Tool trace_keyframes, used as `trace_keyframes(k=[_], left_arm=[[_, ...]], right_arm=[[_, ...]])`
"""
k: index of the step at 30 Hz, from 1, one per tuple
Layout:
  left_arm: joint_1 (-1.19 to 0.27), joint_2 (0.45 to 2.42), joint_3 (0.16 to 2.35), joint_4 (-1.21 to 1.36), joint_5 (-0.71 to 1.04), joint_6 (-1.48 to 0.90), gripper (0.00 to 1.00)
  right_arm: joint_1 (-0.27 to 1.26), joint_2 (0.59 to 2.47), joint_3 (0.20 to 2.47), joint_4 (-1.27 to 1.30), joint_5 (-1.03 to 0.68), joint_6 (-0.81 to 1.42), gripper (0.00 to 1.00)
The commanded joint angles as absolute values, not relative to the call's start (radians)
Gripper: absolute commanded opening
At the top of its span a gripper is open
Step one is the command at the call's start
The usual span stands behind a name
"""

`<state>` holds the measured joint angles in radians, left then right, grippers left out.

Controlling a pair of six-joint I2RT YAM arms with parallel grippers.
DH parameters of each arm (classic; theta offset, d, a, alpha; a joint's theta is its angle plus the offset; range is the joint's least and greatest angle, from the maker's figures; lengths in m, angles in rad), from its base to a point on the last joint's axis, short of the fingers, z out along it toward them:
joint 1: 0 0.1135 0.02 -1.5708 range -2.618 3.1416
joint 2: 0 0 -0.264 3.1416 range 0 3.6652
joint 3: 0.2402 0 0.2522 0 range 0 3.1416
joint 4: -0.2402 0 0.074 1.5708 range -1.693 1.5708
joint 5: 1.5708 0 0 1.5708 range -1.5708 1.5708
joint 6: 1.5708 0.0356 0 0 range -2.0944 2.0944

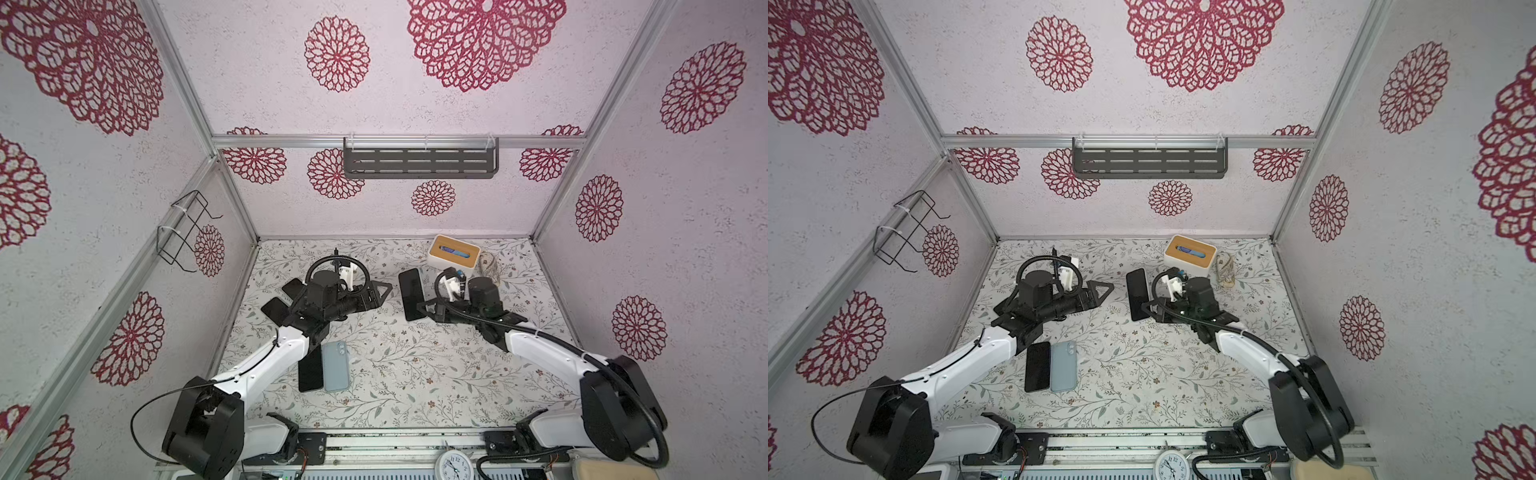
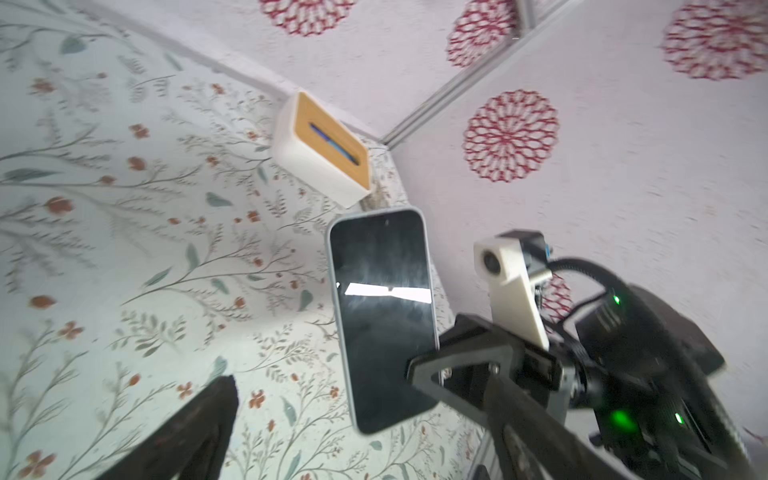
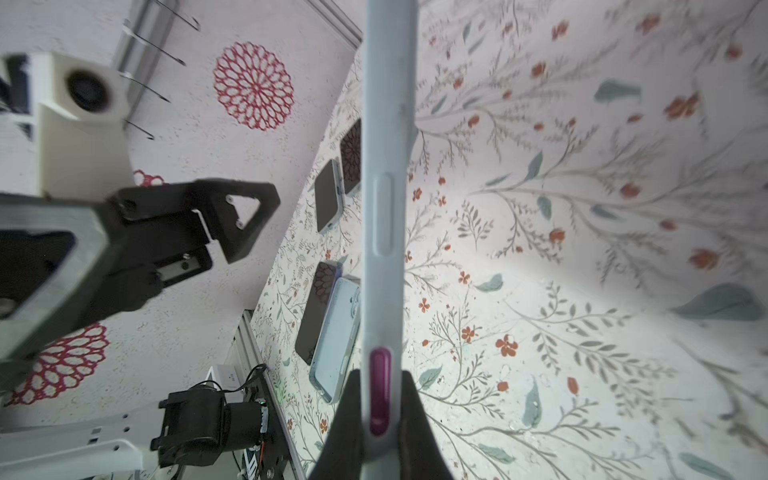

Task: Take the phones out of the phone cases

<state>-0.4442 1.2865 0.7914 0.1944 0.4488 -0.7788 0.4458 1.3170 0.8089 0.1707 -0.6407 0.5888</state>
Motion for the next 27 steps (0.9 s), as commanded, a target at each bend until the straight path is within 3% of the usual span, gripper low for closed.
trace_keyframes(k=[1, 8, 17, 27], left_arm=[[-0.463, 1.269, 0.749, 0.418, 0.596, -0.759, 0.97], [-0.501, 1.284, 0.753, 0.547, 0.787, -0.744, 0.97], [-0.500, 1.375, 0.797, 0.629, 0.855, -0.785, 1.00], [-0.504, 1.455, 0.841, 0.763, 0.916, -0.872, 0.62]], right_arm=[[0.401, 1.223, 0.907, 0.056, -0.847, 0.469, 0.00], [0.392, 1.135, 0.892, 0.119, -0.951, 0.509, 0.00], [0.395, 1.054, 0.793, 0.277, -1.013, 0.614, 0.00], [0.410, 0.990, 0.700, 0.344, -1.032, 0.640, 0.00]])
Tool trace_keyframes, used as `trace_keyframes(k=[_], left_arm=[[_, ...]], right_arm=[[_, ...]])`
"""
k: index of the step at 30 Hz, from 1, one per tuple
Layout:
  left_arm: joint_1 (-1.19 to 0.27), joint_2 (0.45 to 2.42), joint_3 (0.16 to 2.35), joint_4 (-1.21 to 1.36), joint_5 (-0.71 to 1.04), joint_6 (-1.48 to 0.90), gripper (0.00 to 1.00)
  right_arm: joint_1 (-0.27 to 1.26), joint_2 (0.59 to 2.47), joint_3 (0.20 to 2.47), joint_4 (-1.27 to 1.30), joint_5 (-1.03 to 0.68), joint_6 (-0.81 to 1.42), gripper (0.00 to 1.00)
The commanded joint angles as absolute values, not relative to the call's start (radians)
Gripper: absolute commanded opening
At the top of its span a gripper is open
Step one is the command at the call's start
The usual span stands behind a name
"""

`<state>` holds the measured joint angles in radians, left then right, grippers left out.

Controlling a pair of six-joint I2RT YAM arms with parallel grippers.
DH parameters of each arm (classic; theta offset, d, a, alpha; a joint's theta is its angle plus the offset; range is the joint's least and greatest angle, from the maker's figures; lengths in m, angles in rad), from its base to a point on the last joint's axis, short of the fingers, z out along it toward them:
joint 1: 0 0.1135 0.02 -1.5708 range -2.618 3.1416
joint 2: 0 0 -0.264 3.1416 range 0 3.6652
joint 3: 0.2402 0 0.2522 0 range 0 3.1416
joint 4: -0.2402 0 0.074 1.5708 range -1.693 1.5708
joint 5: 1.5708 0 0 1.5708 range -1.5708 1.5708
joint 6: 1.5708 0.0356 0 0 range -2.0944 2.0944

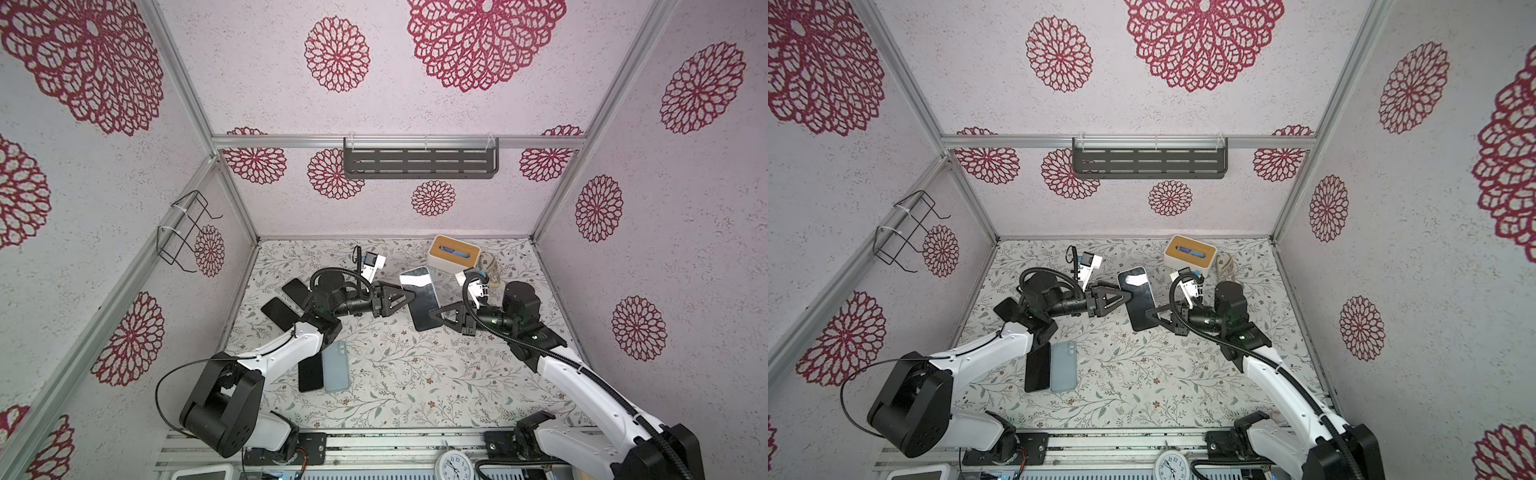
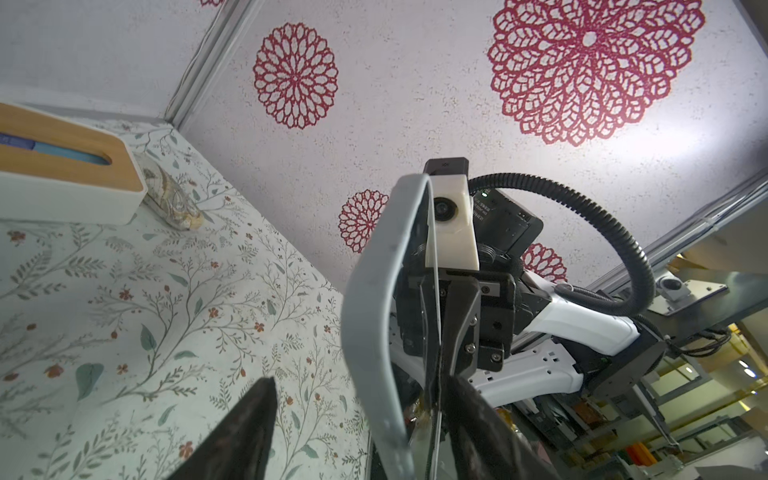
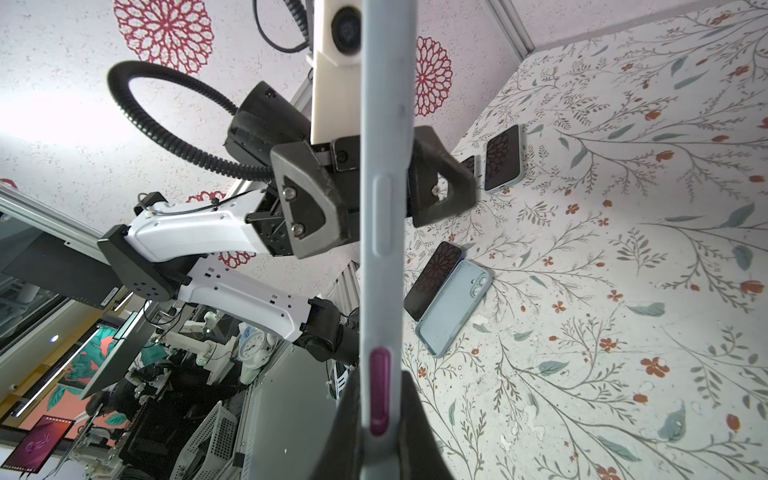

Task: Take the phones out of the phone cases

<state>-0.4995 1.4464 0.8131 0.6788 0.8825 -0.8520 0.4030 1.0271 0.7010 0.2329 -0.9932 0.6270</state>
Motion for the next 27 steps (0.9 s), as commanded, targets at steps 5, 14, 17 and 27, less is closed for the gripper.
trace_keyframes(k=[5, 14, 17, 27], left_arm=[[-0.514, 1.485, 0.853, 0.799, 0.941, -0.899, 0.49], [-0.525, 1.512, 0.851, 0.827, 0.958, -0.923, 0.24], [-0.523, 1.497, 0.857, 0.823, 0.945, -0.941, 0.06], [-0.523, 1.195, 0.857, 0.443, 0.414, -0.851, 0.00]], right_arm=[[0.414, 0.988, 0.683, 0.350, -1.034, 0.637, 0.00], [0.415, 1.010, 0.695, 0.333, -1.027, 0.609, 0.00], [0.414, 1.010, 0.696, 0.312, -1.005, 0.584, 0.00], [0.457, 0.823, 0.530, 0.516, -0.673, 0.691, 0.85]])
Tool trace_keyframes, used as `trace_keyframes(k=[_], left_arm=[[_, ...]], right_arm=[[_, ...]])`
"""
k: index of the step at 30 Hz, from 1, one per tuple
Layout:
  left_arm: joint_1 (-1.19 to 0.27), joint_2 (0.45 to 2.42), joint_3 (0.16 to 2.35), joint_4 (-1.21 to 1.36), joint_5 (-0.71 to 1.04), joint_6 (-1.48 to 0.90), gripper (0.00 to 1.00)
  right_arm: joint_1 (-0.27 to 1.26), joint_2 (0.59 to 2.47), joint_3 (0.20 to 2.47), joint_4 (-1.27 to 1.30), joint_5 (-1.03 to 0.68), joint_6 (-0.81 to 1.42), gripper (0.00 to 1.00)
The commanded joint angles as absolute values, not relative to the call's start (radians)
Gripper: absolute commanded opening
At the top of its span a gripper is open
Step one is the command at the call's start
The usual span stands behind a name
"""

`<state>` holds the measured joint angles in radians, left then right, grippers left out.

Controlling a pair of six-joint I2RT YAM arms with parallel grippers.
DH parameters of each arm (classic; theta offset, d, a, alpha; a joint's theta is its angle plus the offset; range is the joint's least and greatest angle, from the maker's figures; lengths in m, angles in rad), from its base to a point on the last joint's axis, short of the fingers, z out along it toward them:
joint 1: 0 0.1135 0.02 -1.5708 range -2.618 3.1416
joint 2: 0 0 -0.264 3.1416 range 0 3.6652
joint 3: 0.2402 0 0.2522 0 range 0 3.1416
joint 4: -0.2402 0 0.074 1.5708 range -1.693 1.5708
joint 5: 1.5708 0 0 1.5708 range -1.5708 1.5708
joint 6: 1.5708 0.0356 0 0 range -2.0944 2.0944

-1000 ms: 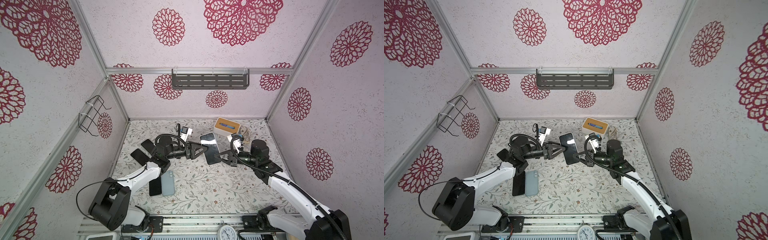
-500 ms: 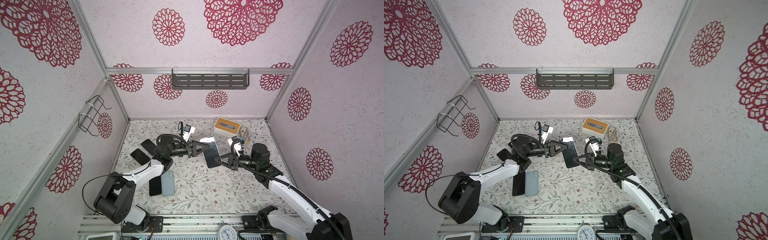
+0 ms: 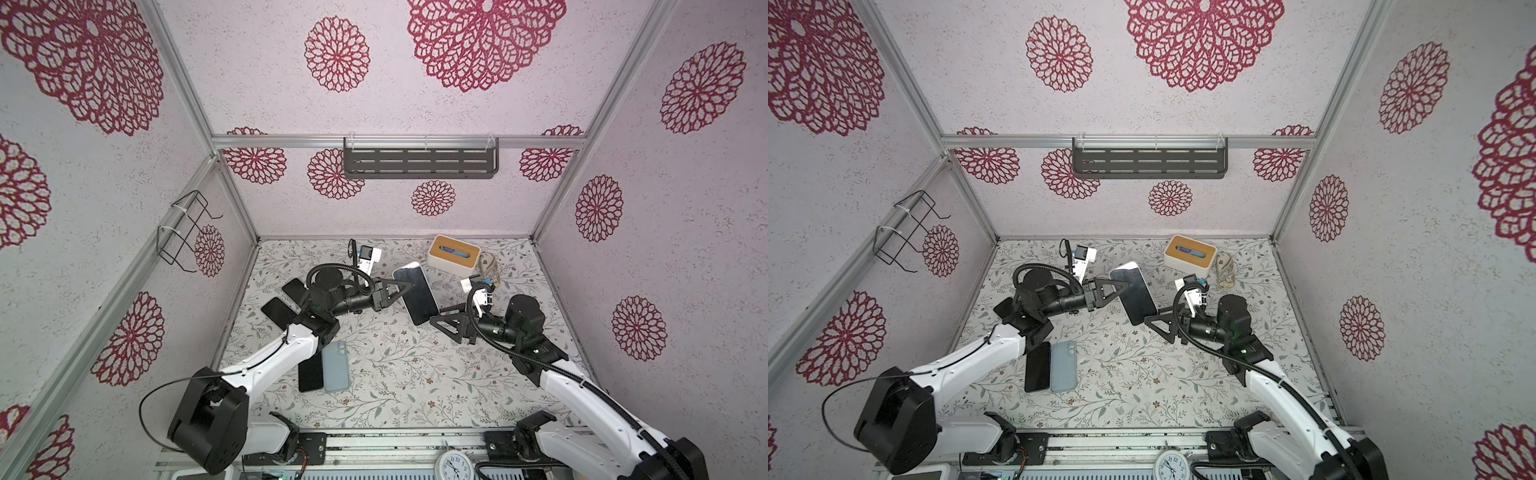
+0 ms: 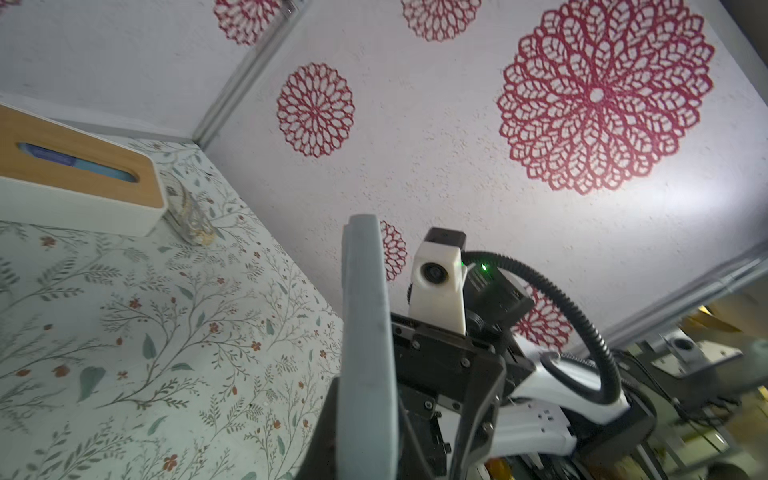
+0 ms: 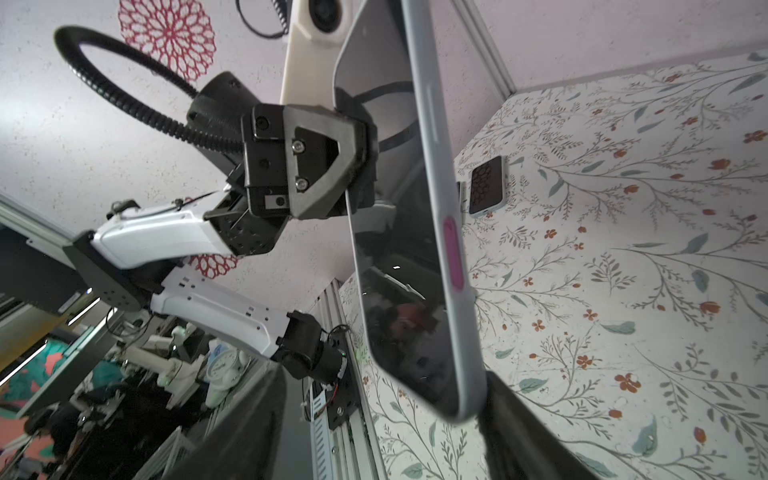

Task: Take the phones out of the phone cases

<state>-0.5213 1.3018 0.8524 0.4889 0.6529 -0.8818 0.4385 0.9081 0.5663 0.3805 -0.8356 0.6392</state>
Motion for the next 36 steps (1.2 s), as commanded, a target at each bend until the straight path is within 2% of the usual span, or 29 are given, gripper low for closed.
trace_keyframes(k=[1, 6, 10, 15, 21, 32, 36], left_arm=[[-0.535, 1.159, 0.838, 0.450, 0.343, -0.854, 0.00], [-0.624, 1.052, 0.731, 0.633, 0.064, -0.878, 0.00], [-0.722, 1.041, 0.692, 0.783, -0.089, -0.845, 0.00], [-0.821, 1.067, 0.657, 0.945, -0.237, -0.820, 0.00], [-0.874, 1.116, 0.645, 1.035, -0.313, -0.876, 0.00], [-0.902, 1.164, 0.587, 1.159, -0.348, -1.005, 0.00], [-0.905, 1.185, 0.562, 1.226, -0.360, -1.036, 0.00]], right_arm=[[0.468, 0.790, 0.491, 0.570, -0.619, 0.725, 0.87], [0.553, 0.737, 0.351, 0.831, -0.418, 0.882, 0.89], [0.691, 0.781, 0.303, 1.004, -0.269, 0.902, 0.89], [0.787, 0.885, 0.285, 1.198, -0.188, 0.914, 0.87], [0.811, 0.970, 0.304, 1.299, -0.181, 0.925, 0.83], [0.808, 0.995, 0.327, 1.357, -0.149, 0.916, 0.76], [0.807, 1.056, 0.342, 1.424, -0.151, 0.939, 0.69]])
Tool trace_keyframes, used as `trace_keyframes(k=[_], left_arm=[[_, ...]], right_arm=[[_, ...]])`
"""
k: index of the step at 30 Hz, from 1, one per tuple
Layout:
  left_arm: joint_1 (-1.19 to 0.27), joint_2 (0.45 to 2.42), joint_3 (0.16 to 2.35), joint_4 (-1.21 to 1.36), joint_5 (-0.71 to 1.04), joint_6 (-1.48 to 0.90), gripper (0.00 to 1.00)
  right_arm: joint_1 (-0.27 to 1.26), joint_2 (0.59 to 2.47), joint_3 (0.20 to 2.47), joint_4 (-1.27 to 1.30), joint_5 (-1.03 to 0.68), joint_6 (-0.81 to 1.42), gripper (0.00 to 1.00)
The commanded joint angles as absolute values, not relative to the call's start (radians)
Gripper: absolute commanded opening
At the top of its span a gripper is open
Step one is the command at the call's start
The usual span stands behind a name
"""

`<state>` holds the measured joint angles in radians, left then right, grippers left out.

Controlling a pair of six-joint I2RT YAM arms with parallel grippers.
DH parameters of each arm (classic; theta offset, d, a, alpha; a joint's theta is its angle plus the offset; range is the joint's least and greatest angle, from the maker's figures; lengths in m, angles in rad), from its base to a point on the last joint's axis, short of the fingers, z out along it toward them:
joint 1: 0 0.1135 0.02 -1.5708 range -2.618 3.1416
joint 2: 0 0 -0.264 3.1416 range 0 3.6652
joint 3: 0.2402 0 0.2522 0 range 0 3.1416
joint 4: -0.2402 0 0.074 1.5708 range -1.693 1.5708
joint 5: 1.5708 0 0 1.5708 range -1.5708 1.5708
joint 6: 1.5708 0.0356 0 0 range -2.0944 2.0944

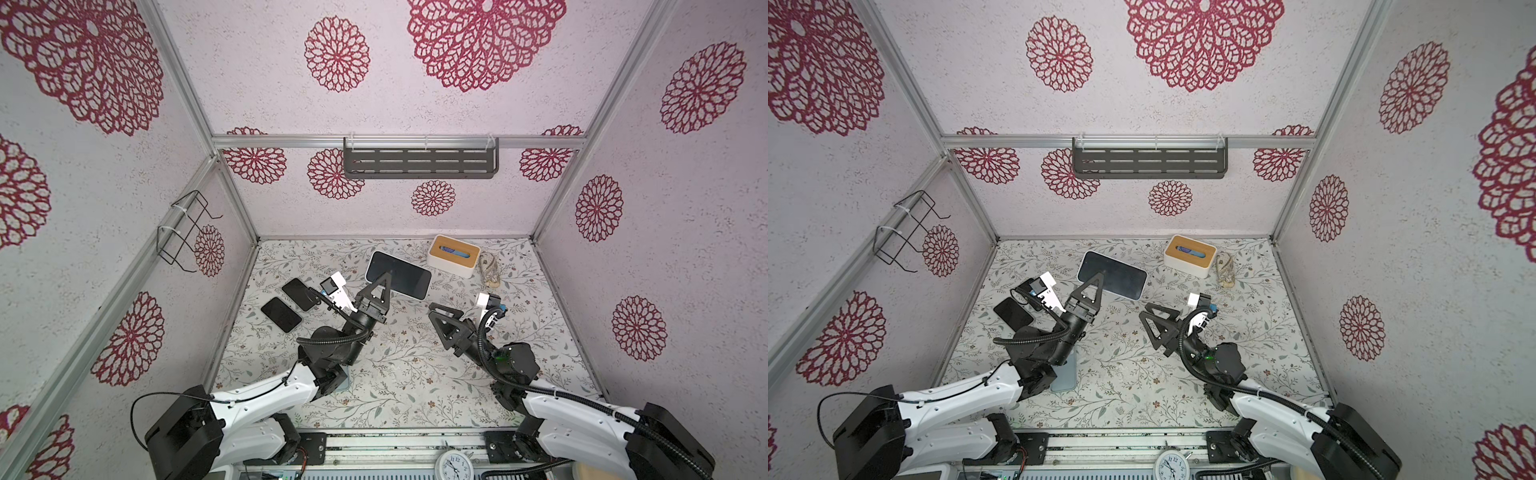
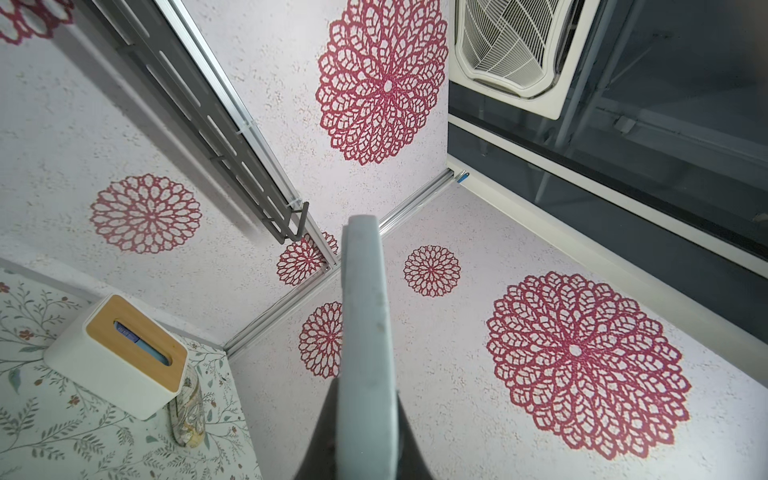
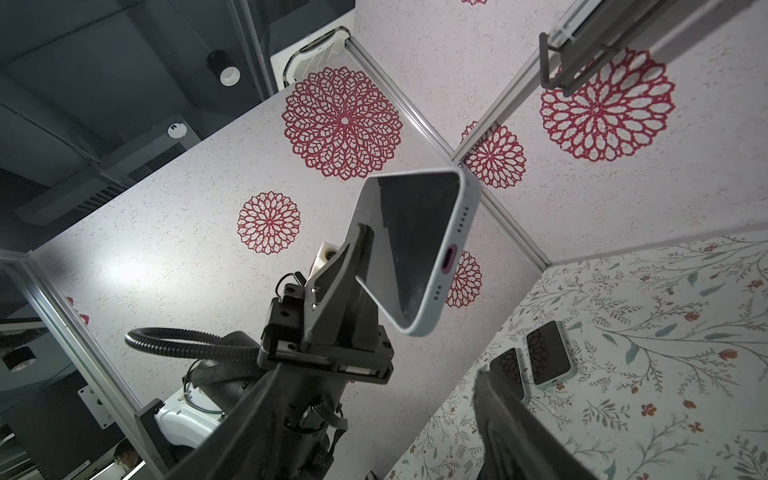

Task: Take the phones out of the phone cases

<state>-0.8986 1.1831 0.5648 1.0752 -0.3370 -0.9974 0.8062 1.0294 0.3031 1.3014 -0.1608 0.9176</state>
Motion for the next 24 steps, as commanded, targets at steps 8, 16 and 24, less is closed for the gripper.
trace_keyframes(k=[8, 16, 24], left_arm=[[-0.911, 1.224, 0.542, 1.289, -0.366, -1.077, 0.00], [-0.917, 1.253, 0.518, 1.342, -0.374, -1.111, 0.00], [-0.919, 1.289, 0.504, 1.392, -0.374, -1.140, 0.00]], right_arm=[[0.806, 1.162, 0.372, 1.557, -0.164, 0.982, 0.47], [0.806, 1.197, 0.388, 1.580, -0.169, 0.988, 0.34], [0.801, 1.236, 0.393, 1.627, -0.172, 1.009, 0.29]])
